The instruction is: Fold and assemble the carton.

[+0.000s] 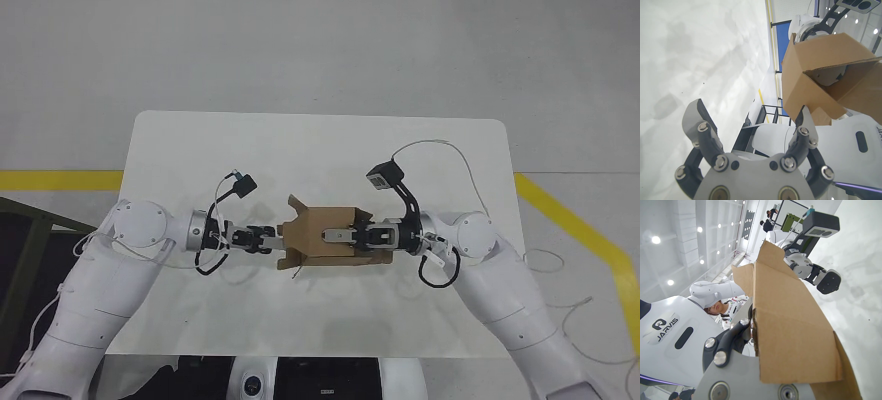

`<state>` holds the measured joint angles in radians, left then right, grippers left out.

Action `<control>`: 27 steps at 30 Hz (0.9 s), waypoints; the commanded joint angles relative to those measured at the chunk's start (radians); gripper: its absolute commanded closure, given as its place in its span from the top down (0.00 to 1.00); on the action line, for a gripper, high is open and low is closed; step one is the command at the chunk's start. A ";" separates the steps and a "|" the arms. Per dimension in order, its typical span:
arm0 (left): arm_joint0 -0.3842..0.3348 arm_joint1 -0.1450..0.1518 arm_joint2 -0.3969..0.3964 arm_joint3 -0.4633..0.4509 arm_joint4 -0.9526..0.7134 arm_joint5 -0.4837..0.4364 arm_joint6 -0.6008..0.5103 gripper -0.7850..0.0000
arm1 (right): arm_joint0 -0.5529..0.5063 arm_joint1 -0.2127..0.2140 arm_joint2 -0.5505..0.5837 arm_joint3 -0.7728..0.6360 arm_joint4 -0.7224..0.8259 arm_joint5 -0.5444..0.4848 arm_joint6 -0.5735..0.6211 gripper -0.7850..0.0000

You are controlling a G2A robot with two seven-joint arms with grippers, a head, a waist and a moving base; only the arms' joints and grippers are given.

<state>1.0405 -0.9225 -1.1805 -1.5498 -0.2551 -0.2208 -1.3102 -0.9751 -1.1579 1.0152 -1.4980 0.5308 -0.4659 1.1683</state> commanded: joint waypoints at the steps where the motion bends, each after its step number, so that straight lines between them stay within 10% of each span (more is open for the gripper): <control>1: -0.006 -0.001 0.005 0.001 -0.003 0.000 0.002 1.00 | 0.003 -0.002 -0.005 0.001 0.001 -0.001 -0.002 0.00; 27: -0.051 -0.008 0.041 0.036 -0.036 0.000 0.015 1.00 | 0.021 -0.018 -0.047 0.013 0.027 -0.014 0.033 0.00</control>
<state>0.9895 -0.9312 -1.1392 -1.5138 -0.2910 -0.2219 -1.2948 -0.9552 -1.1751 0.9691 -1.4861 0.5581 -0.4806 1.2010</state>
